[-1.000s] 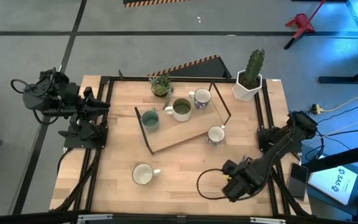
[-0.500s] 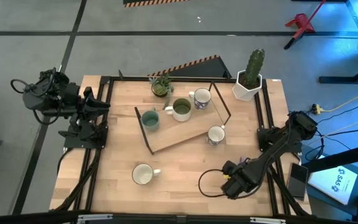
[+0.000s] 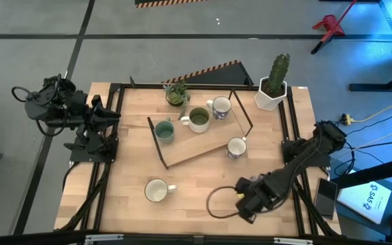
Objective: Place coffee mugs
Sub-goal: Put the purple mug on the shelf
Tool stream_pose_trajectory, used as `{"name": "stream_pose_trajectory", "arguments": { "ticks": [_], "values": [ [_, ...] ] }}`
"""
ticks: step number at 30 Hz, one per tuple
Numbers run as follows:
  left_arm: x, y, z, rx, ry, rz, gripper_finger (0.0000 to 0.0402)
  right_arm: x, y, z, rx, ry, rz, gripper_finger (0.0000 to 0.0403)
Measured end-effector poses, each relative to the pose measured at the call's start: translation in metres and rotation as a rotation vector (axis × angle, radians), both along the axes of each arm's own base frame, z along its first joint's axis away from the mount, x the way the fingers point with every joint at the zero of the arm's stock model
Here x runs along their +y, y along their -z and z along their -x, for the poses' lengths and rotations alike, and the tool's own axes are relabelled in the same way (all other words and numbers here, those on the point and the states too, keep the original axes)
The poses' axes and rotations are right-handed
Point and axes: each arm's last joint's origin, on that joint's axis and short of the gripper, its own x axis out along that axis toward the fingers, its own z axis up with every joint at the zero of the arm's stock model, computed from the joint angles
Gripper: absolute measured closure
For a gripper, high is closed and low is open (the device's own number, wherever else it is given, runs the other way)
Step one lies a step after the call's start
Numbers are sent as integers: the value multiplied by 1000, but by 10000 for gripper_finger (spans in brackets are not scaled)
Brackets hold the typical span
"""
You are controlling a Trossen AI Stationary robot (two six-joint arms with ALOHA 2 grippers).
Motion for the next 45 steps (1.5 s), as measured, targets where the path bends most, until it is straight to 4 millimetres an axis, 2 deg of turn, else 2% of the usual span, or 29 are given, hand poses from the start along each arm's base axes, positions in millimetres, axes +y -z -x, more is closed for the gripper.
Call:
{"name": "stream_pose_trajectory", "arguments": {
  "ticks": [3,6,10,14,18,22,34,40,45],
  "values": [
    [0,0,0,0,0,-1,289,-10,-35,-20,-161,-47,-9,400],
    [0,0,0,0,0,-1,289,-27,-76,-41,-366,-111,29,401],
    [0,1,0,4,0,-6,289,-68,-117,-59,-539,-156,170,401],
    [0,1,0,6,1,-15,289,-120,-133,-68,-522,-164,304,401],
    [0,1,0,5,1,-15,289,-168,-124,-71,-373,-126,341,402],
    [0,1,0,5,1,-15,289,-192,-108,-70,-194,-96,345,402],
    [1,0,1,2,3,-2,289,-204,-56,-102,39,-139,321,403],
    [1,0,1,1,2,-1,289,-207,-43,-110,77,-81,322,403],
    [1,0,1,1,2,-1,289,-217,-35,-114,90,-52,316,403]
  ]
}}
